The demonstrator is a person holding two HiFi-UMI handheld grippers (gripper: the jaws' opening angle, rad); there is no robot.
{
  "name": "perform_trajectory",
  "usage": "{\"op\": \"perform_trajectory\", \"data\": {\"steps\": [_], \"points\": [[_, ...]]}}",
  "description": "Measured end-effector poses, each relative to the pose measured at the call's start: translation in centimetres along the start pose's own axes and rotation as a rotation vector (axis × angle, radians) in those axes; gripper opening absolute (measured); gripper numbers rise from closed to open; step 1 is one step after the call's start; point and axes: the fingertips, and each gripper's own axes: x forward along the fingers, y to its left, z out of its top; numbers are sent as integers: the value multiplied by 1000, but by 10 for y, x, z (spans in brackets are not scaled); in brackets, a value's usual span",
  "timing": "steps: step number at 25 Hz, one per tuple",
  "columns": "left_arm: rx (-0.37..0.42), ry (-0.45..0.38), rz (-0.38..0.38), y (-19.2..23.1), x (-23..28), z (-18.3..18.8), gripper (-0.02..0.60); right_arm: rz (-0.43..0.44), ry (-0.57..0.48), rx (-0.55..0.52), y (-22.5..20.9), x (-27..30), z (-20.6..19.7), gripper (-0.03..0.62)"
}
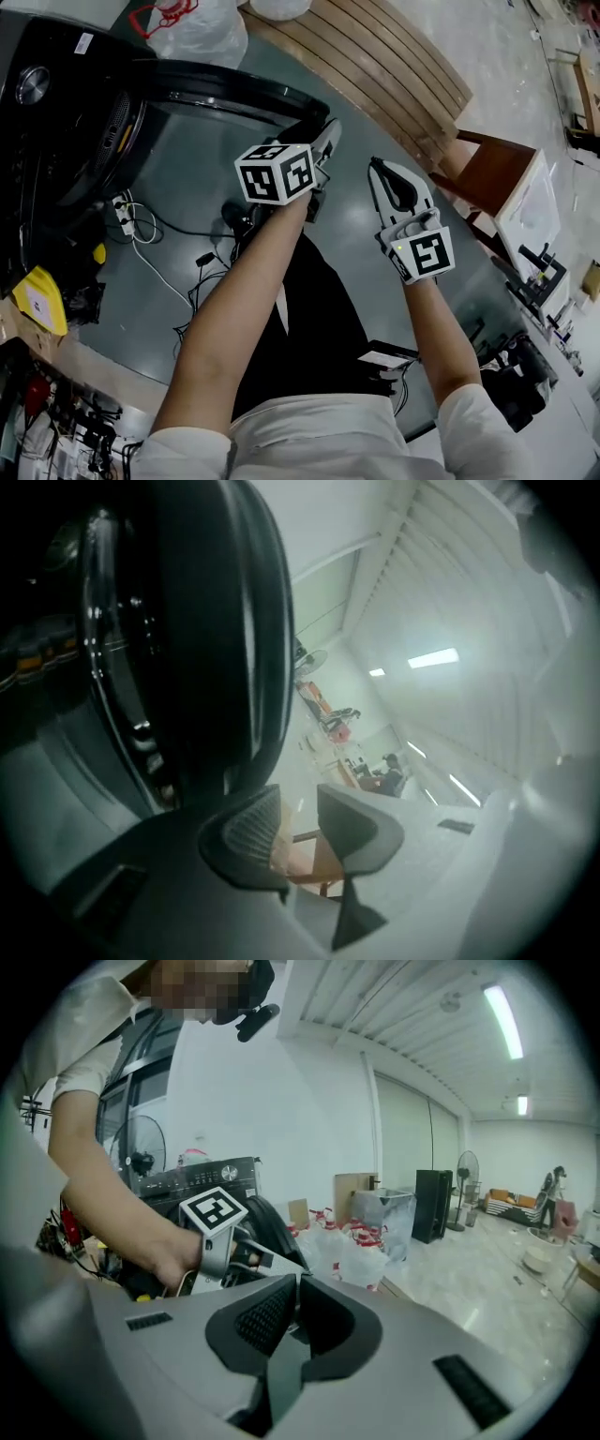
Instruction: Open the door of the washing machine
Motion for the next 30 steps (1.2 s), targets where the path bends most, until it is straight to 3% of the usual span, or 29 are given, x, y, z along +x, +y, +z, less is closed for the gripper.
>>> {"op": "perform_trajectory", "data": {"steps": [5,11,14,18,24,27,30], "points": [[108,-30,-126,-20,-23,2,98,0,13,19,3,-1,-7,38],[206,-207,-165,-8,-122,15,60,109,-33,-1,40,25,26,38],[327,-270,-64,4,-200,37,41,177,-98,15,74,30,65,38],[416,-423,107,2,-316,85,34,282,-207,-7,114,30,133,38],[598,-572,342,-70,-481,121,32,354,-341,-43,160,-22,243,38],[678,-659,417,-114,-556,135,34,412,-401,-79,189,-56,291,37],[751,-758,499,-156,-619,137,34,410,-454,-101,203,-90,327,37]]}}
